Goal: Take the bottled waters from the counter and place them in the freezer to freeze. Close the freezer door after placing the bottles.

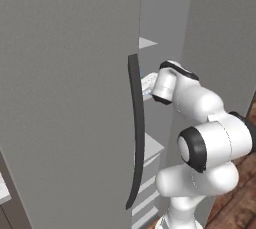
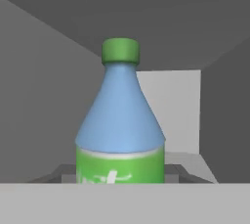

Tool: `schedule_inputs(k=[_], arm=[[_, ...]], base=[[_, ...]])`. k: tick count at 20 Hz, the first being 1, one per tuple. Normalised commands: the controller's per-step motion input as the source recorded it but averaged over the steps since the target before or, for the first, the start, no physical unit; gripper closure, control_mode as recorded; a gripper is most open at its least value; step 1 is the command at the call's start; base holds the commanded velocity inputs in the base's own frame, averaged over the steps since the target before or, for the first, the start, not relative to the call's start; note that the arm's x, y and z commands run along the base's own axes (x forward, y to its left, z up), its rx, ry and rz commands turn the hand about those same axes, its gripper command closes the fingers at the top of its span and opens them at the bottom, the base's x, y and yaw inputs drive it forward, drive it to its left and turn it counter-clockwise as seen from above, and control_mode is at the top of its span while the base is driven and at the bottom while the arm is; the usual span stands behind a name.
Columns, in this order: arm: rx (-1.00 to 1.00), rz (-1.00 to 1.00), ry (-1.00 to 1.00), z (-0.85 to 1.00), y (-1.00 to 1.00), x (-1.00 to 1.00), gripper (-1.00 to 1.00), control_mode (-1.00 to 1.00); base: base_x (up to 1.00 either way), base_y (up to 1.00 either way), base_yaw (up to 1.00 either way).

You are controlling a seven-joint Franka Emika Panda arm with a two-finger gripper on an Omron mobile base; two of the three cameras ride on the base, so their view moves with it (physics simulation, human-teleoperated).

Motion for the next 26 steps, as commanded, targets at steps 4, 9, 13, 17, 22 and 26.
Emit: schedule_inputs(k=[4, 9, 13, 17, 22, 26], arm=[[0.00, 0.00, 0.00, -0.45, 0.01, 0.25, 1.00, -1.00], [0.00, 0.00, 0.00, -0.39, 0.00, 0.24, 1.00, -1.00], [0.00, 0.00, 0.00, -0.12, 0.01, 0.16, 1.00, -1.00], [-0.03, 0.00, -0.06, 0.28, 0.10, 0.00, 1.00, -1.00], [-0.06, 0.00, -0.03, 0.22, 0.20, 0.02, 1.00, -1.00], [-0.11, 0.00, 0.00, -0.04, 0.28, 0.26, 1.00, -1.00]], base=[[0.00, 0.00, 0.00], [0.00, 0.00, 0.00], [0.00, 0.00, 0.00], [0.00, 0.00, 0.00], [0.00, 0.00, 0.00], [0.00, 0.00, 0.00]])
